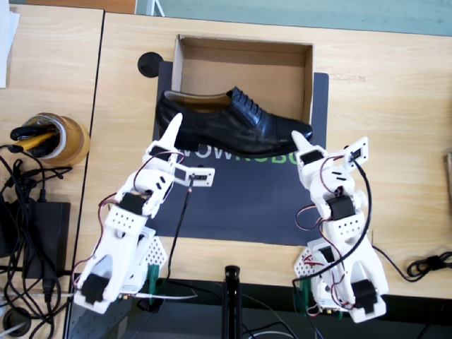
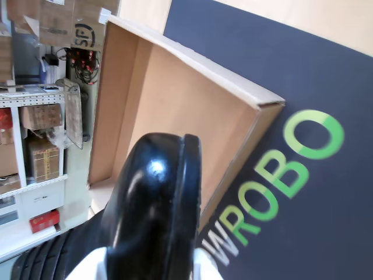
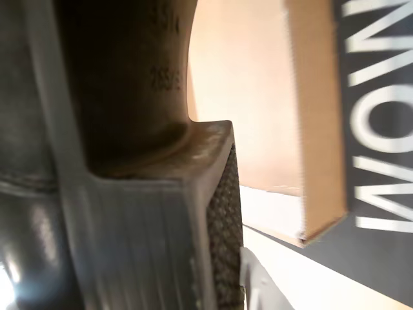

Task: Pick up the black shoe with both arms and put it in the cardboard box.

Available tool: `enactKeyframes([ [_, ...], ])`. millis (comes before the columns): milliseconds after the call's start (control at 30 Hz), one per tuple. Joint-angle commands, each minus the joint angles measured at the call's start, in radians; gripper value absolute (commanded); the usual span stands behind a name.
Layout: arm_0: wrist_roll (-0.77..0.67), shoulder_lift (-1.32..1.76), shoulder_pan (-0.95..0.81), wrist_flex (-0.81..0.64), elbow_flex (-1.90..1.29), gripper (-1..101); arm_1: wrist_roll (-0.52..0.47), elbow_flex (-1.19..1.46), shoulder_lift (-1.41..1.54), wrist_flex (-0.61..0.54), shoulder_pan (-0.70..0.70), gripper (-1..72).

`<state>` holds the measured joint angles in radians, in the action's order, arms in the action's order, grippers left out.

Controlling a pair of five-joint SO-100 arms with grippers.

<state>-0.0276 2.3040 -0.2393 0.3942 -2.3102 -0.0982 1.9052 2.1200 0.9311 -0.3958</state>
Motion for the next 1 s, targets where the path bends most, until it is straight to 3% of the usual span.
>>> enactKeyframes([
  [0, -0.002, -0.084, 0.101, -0.192, 0.035, 12, -0.011, 0.002, -0.037, -0.058, 0.075, -0.1],
  [200, -0.014, -0.347, 0.104, -0.422, 0.107, 12, -0.012, -0.011, -0.176, -0.186, 0.117, -0.1],
  [400, -0.021, -0.494, 0.107, -0.538, 0.186, 12, -0.002, -0.006, -0.273, -0.322, 0.133, -0.1],
  [667, -0.02, -0.614, 0.117, -0.597, 0.213, 12, 0.0, -0.035, -0.422, -0.414, 0.133, -0.1],
  [967, -0.018, -0.663, 0.107, -0.566, 0.215, 12, 0.0, -0.061, -0.491, -0.417, 0.14, -0.1],
])
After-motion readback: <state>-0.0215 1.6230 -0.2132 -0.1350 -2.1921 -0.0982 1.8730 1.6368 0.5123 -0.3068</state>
